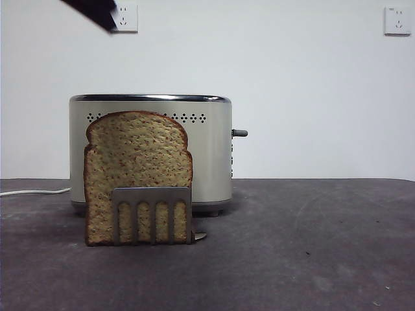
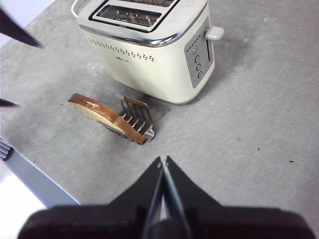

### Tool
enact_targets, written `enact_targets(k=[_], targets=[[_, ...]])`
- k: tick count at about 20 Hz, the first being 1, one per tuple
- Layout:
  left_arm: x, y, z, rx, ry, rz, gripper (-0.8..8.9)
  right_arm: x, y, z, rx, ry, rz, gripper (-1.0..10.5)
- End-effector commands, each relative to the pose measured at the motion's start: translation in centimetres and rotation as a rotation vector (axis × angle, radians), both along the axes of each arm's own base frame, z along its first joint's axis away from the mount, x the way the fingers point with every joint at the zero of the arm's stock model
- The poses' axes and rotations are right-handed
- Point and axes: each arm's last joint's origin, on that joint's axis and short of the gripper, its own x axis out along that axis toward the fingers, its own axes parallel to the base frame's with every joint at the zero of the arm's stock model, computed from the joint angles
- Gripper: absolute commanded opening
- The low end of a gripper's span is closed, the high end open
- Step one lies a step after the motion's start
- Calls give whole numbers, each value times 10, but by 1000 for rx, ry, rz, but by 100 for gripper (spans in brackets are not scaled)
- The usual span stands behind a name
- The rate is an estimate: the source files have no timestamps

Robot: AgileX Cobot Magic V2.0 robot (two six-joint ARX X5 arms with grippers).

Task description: Pick up a slice of bread from the rack,put the bread on the toaster,press the button

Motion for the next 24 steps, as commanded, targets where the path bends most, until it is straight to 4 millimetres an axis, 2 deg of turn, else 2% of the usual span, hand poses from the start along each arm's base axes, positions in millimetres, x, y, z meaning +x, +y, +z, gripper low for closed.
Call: enact_targets(k=[1,7,11,16,24], targets=[[14,-17,-22,101,28,-57,594,0,0,1,-4,-12,7,-12],[39,-40,-59,197,115,-87,588,0,0,1,-3,-12,8,-12],[46,-45,-72,224,155,-89,431,0,0,1,-4,-12,8,-12],[46,-45,-73,224,158,-89,8,0,0,1,-4,-12,7,-12],[45,-45,-67,207,151,-95,-9,0,0,1,-4,-12,7,-12]])
